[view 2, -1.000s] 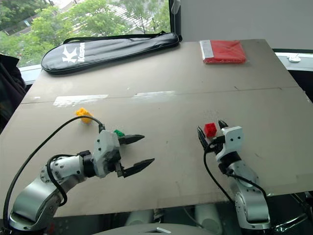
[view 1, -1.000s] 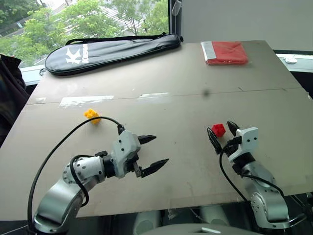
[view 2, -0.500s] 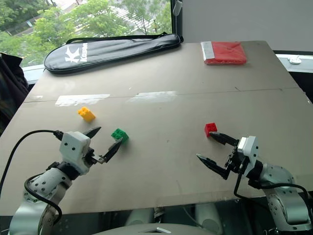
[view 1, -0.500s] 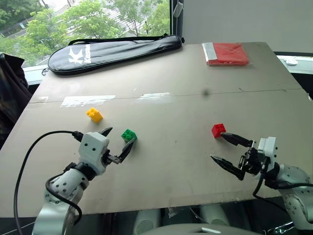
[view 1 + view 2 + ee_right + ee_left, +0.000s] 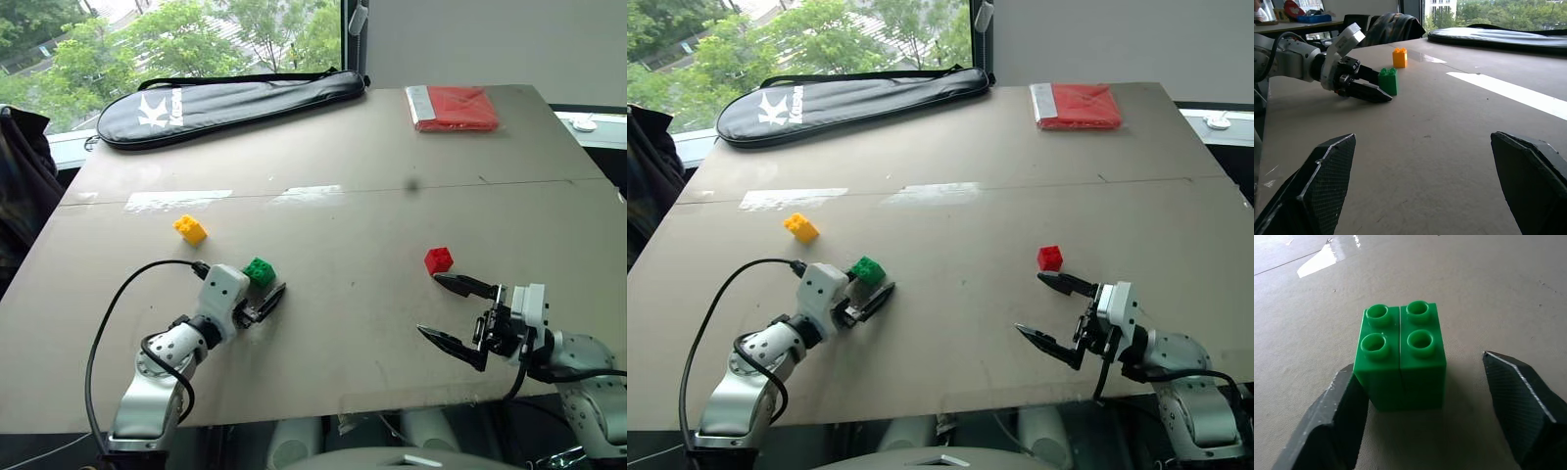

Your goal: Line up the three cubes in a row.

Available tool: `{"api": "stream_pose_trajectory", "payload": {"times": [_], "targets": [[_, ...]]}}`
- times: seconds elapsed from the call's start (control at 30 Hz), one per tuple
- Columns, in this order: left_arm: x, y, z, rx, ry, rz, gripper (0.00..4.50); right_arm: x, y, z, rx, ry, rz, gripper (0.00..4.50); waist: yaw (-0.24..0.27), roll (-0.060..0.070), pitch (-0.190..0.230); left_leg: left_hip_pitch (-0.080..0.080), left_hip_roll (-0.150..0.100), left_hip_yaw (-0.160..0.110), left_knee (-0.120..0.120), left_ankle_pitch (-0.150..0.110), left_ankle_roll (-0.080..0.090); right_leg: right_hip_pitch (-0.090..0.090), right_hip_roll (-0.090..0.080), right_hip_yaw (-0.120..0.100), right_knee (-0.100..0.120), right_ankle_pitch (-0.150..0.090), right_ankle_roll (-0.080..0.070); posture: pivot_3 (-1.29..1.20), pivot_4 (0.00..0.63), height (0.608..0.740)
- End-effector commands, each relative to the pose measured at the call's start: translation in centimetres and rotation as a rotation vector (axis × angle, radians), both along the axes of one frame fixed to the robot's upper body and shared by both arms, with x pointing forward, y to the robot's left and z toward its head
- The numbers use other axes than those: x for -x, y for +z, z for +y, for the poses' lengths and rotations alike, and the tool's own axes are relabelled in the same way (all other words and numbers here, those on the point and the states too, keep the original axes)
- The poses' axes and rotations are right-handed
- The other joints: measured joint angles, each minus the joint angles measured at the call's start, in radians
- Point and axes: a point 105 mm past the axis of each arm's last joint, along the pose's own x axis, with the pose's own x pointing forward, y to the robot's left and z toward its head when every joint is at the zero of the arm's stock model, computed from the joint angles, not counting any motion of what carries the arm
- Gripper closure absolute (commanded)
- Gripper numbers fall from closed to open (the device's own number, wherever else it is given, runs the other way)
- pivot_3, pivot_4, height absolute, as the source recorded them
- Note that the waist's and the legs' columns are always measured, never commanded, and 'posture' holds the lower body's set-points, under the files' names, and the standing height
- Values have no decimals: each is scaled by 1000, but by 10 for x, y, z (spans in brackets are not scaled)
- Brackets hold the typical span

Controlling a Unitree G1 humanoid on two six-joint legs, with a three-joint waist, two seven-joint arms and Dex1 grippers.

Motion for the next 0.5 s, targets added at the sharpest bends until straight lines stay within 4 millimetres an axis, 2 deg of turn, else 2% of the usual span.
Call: {"api": "stream_pose_trajectory", "payload": {"times": [0.03,0.07,0.1,0.2,0.33,0.5], "targets": [[-2,3,5,2,9,-7,2599,3,10,4,-9,-2,-49,0,-1,0,0,0,0,0,0,0,0,0,0,0,0,0,0,0,150,707],[-3,3,5,-1,4,-7,3082,4,10,4,-9,-4,-48,0,-1,0,0,0,0,0,0,0,0,0,0,0,0,0,1,0,150,707],[-3,3,5,-1,1,-7,3242,4,10,4,-9,-6,-48,0,0,0,0,0,0,0,0,0,0,0,0,0,1,-2,3,0,150,707],[-9,9,-1,-20,-62,-34,3215,4,11,2,-17,-24,-41,0,1,0,0,0,0,-1,0,0,0,0,0,0,1,-2,3,0,150,707],[-9,21,-39,29,-397,-3,3215,0,11,-7,-43,-52,-21,0,10,0,0,-1,0,-1,3,0,0,0,0,-2,2,-2,3,0,150,707],[-28,35,-76,-1,-721,16,3215,-6,9,-19,-40,-86,-23,0,23,0,0,-2,-4,2,5,0,0,1,0,-2,1,-1,2,0,150,707]]}}
